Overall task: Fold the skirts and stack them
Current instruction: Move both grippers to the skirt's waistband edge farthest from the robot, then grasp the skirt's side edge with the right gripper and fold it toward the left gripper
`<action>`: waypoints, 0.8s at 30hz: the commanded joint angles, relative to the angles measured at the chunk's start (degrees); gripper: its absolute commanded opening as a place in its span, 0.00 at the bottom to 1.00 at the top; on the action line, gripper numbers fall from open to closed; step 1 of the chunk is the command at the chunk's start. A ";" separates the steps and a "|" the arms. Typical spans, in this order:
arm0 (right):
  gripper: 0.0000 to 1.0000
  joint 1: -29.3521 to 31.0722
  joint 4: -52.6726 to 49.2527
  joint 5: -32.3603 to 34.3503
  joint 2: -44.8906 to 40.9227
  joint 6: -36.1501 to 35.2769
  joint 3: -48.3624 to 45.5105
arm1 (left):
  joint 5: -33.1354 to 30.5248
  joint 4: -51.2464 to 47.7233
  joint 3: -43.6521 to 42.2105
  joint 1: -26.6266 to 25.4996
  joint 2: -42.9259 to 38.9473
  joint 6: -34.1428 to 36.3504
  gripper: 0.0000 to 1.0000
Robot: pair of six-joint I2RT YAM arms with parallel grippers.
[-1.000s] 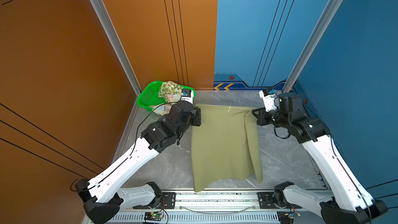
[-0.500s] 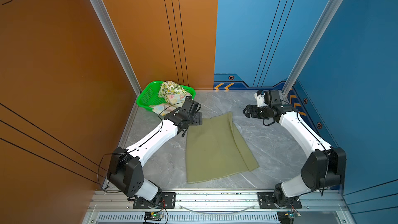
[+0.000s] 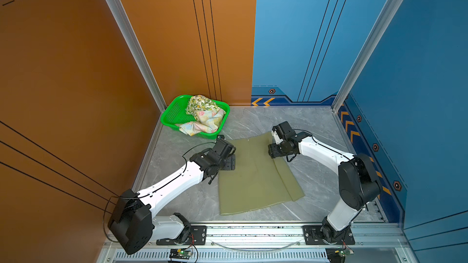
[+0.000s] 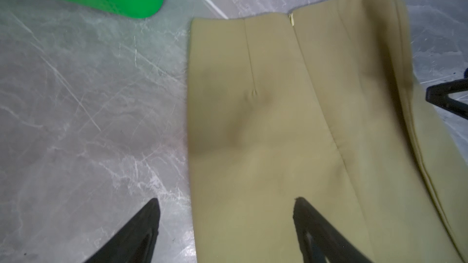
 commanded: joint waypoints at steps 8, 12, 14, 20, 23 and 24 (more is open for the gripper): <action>0.40 1.74 1.00 7.04 7.98 -0.51 3.98 | -1.19 0.86 -9.99 -2.47 -2.83 -6.05 0.79; 0.00 1.91 -0.02 6.97 7.14 -0.65 4.61 | -0.81 1.90 -12.64 -1.98 -2.63 -6.27 0.73; 0.00 2.22 -0.99 6.88 5.80 -0.73 4.80 | 0.68 3.84 -14.34 -1.11 -2.40 -6.83 0.66; 0.00 2.96 -3.52 4.71 0.64 0.01 5.18 | 3.81 9.39 -16.95 -0.37 0.86 -7.28 0.39; 0.00 2.95 -4.61 2.62 -1.71 0.81 5.47 | 4.77 11.35 -17.51 -0.37 2.89 -7.19 0.24; 0.00 2.97 -4.95 1.88 -2.35 1.21 5.62 | 5.07 11.79 -17.63 -0.21 3.28 -7.11 0.20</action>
